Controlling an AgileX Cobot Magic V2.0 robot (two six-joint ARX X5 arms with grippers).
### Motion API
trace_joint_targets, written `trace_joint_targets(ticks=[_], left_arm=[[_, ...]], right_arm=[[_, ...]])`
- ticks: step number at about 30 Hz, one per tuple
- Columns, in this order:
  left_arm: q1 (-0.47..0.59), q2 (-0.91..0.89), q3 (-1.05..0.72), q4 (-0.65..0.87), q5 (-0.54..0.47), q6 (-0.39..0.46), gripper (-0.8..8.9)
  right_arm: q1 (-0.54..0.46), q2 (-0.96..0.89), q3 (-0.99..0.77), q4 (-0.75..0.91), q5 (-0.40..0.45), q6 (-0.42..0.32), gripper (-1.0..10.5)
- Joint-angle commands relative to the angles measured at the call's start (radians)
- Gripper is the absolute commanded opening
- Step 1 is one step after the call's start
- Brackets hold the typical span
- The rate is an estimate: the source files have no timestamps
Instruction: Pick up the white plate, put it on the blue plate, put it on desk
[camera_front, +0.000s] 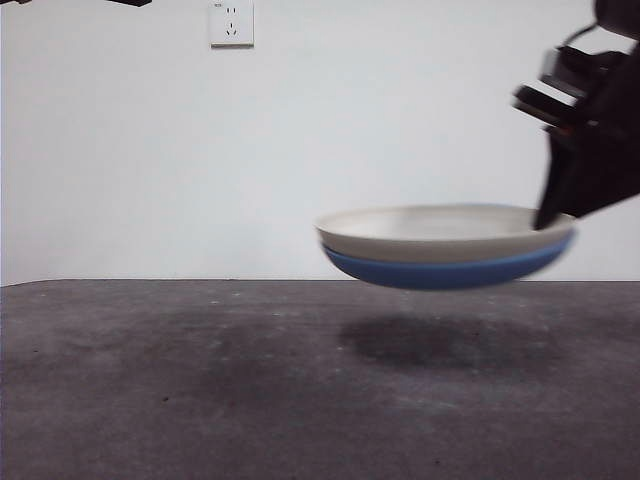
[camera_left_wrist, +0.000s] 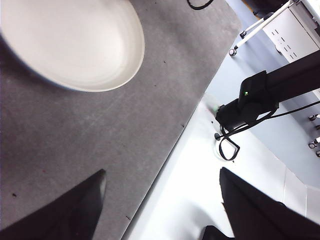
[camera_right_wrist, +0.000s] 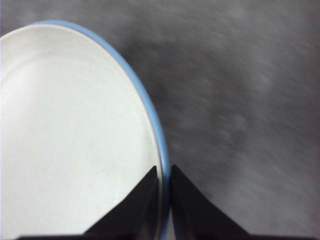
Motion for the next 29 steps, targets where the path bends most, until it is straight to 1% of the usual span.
trace_joint_targets(ticks=[1, 5, 12, 20, 24, 29], left_arm=[[-0.006, 0.005, 0.010, 0.011, 0.009, 0.004, 3.61], [-0.006, 0.005, 0.010, 0.011, 0.009, 0.000, 3.61], [-0.008, 0.005, 0.010, 0.011, 0.009, 0.000, 3.61], [-0.008, 0.005, 0.010, 0.014, 0.009, 0.000, 3.61], [-0.008, 0.005, 0.010, 0.014, 0.009, 0.000, 3.61], [-0.008, 0.005, 0.010, 0.015, 0.009, 0.000, 3.61]], right_arm=[[0.048, 0.032, 0.021, 0.064, -0.009, 0.086, 0.1], [0.091, 0.088, 0.028, 0.111, 0.009, 0.126, 0.1], [0.125, 0.209, 0.067, 0.161, 0.013, 0.158, 0.1], [0.148, 0.319, 0.113, 0.172, 0.015, 0.165, 0.1], [0.158, 0.349, 0.113, 0.181, 0.033, 0.165, 0.1], [0.159, 0.369, 0.114, 0.180, 0.033, 0.165, 0.1]])
